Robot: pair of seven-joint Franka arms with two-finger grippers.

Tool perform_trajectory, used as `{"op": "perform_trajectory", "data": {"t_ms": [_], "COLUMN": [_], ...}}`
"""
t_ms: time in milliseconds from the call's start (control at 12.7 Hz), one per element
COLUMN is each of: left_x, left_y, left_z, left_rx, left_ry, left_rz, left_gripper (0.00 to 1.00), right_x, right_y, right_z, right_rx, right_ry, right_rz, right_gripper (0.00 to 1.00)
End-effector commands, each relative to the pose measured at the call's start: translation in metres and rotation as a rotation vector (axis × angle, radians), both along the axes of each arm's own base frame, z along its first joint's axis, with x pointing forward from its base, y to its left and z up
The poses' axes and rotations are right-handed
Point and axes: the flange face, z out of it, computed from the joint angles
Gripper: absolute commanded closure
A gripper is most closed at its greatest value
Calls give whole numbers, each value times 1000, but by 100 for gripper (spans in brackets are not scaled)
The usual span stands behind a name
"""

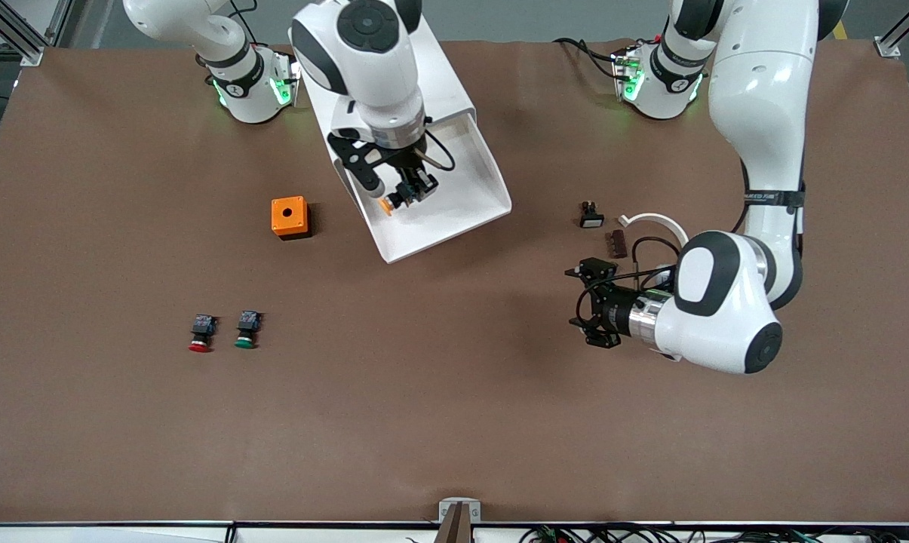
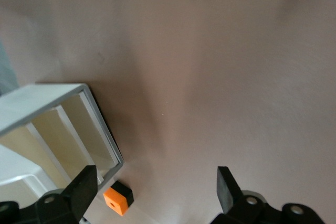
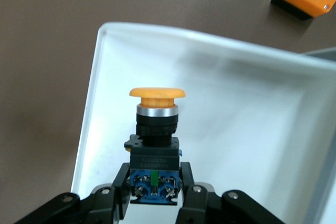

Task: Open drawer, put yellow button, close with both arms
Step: 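Lower the yellow button into the drawer and open the right gripper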

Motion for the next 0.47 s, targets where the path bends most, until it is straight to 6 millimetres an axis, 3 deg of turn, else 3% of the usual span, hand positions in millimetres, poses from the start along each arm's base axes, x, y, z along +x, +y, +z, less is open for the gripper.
{"op": "perform_trajectory", "data": {"t_ms": [0,157,236,315,393], "left_x": [-4,-10,-12,-13,-15], "left_y": [9,10,9,9,8], "left_z": [45,71,80,79,81], "left_rx": [-20,-25,-18,-11,-15], "left_ry": [-107,-215,-248,-263,-286], "left_rz": [-95,-249,-297,-337,-386], "left_gripper": [0,0,0,0,0], "right_x": [8,12,13,14,14], "right_y": [28,36,38,38,39], "right_z": [-9,-16,-17,-20,-21], "right_rx": [-20,-21,-19,-23,-24], "right_ry": [-24,-22,-21,-18,-19], "right_rz": [-42,-65,-85,-97,-103], "right_gripper": [100,100,76,1,0]}}
